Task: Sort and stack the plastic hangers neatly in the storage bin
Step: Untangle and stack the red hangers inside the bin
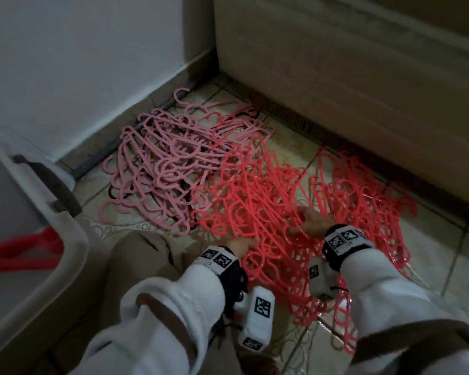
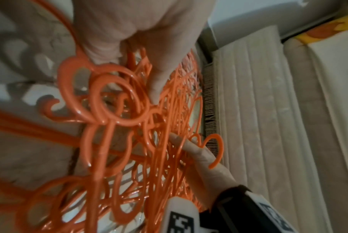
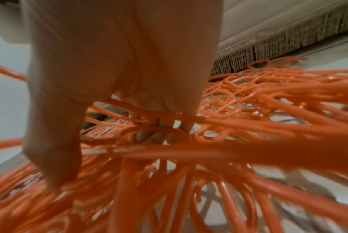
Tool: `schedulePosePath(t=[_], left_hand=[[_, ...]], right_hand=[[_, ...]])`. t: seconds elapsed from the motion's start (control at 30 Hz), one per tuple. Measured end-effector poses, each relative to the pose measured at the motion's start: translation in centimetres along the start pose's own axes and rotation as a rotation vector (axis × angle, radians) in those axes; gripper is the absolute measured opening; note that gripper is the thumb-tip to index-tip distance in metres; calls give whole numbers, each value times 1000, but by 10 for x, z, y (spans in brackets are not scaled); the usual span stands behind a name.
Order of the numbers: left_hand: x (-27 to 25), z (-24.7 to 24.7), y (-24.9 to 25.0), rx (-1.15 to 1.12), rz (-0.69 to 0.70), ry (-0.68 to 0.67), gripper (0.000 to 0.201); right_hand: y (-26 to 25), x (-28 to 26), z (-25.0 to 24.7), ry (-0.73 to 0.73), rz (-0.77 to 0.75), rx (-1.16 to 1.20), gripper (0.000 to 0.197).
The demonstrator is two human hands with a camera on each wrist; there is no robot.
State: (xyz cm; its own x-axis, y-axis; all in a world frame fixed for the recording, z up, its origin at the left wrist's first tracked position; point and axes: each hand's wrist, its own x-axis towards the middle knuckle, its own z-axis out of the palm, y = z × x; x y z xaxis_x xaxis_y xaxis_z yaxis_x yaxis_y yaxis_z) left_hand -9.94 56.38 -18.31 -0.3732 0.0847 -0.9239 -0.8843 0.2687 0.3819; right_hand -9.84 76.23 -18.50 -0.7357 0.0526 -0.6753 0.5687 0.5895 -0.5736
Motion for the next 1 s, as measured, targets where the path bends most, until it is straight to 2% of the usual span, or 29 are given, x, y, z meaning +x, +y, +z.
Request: schedulePosePath(t=[0.03,0.07,0.1,0.13,0.2,0.23,0.27,0.3,0.33,0.4,0.47,0.5,0.6,0.67,0.7,0.77,0.8,0.9,1.0], left_hand=[[18,-1,-6,28,27,23,85],[29,-4,-9,36,39,50,90],[11,-5,-3,74,67,69,84],[-30,-6,10,104,109,77,70],[-49,-10,14,132,158,130,52],[-48,-12,14,121,177,134,58],[-41,-14,12,88,192,132,74],[-16,-17,7,65,191,153,91],[6,-20,1,36,185,162,99],[19,-25,-2,24,158,157,83],[-25,-28,12,44,201,174,57],[-27,-30,12,50,209,181,50],[-32,-36,11,103,193,161,65],[-30,-42,11,106,193,172,63],[-29,-44,11,105,194,184,55],[-36,-45,13,113,210,170,21],[-33,-46,13,90,218,164,15],[-49,-45,17,70,263,133,20],[-55,-46,21,25,277,126,13]], right_hand=[[-3,-3,0,-12,-6,-8,39],[-4,-4,1,-16,-17,-8,39],[-7,-7,1,-15,-30,-23,39],[-9,-9,2,-16,-43,-42,37],[-13,-12,4,-1,-61,-88,40],[-16,-14,4,22,-63,-98,47],[-17,-14,5,46,-63,-72,56],[-18,-15,5,60,-57,-30,66],[-18,-14,4,68,-55,11,75],[-20,-15,2,68,-45,18,88],[-21,-12,1,54,-54,-22,92],[-22,-13,-1,48,-53,-65,92],[-24,-14,-5,80,-105,-104,107],[-26,-15,-10,93,-180,-54,117],[-29,-16,-12,79,-184,-75,115],[-34,-17,-10,11,-160,-173,106],[-37,-18,-7,-35,-132,-220,99],[-44,-19,6,-62,-128,-149,54],[-46,-21,10,-46,-181,-79,32]])
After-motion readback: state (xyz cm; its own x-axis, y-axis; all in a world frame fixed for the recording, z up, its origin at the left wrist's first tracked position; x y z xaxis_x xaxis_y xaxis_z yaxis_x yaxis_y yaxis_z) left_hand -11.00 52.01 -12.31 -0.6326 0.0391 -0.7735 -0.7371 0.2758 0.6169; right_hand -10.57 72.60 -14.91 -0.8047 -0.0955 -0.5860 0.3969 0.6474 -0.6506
